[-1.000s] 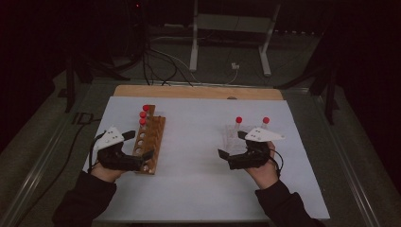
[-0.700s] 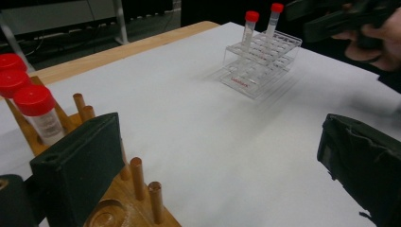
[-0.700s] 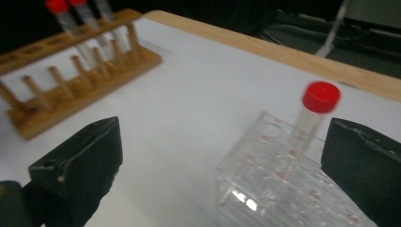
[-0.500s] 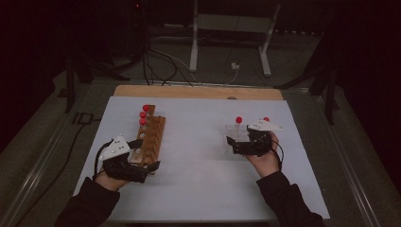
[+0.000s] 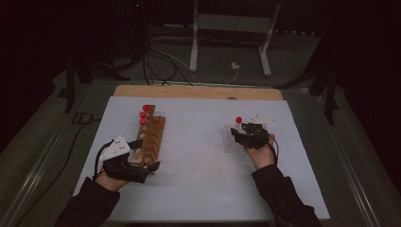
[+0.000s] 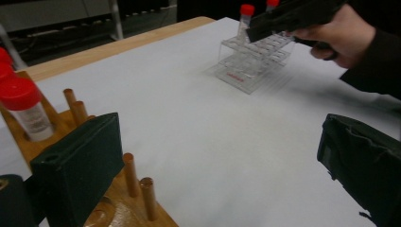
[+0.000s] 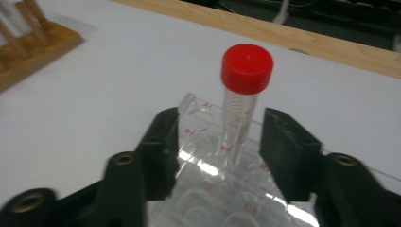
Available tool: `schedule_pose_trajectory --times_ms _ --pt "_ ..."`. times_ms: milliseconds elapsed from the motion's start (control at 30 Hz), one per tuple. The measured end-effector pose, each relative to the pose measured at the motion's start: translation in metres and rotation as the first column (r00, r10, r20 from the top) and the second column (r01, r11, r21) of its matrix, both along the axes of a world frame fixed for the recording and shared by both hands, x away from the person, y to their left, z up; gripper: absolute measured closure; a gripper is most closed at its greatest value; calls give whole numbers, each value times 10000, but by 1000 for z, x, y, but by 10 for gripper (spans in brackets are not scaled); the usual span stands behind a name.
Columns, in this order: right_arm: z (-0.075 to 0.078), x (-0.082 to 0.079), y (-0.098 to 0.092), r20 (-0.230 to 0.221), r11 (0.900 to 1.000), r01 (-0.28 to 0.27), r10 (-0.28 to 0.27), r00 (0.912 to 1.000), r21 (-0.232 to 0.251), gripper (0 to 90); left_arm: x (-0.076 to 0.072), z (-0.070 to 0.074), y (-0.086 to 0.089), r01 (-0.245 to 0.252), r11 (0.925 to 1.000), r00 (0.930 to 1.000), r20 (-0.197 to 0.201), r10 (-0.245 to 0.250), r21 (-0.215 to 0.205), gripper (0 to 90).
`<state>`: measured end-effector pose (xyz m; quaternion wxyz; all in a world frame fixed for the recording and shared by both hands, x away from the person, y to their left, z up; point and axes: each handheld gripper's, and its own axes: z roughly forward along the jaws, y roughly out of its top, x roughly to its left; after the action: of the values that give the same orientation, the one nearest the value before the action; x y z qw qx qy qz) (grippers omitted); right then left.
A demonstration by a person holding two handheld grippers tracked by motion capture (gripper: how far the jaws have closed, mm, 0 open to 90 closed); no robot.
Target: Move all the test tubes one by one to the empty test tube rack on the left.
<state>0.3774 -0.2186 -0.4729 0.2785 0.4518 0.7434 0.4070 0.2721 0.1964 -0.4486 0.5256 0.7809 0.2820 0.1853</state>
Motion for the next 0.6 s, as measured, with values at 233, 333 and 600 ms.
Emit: schedule_pose_trajectory --times_ms 233,333,600 --pt "-2 7 4 -243 9994 280 -285 9993 -199 665 0 0 1 32 10000 10000 -33 -33 -37 19" --pt "-2 9 3 -294 9989 425 -431 9986 -181 729 1 0 1 32 10000 10000 -47 -32 -32 19" --pt "0 8 2 -245 9987 452 -458 9987 -250 752 1 0 -1 59 10000 10000 -58 -58 33 19"
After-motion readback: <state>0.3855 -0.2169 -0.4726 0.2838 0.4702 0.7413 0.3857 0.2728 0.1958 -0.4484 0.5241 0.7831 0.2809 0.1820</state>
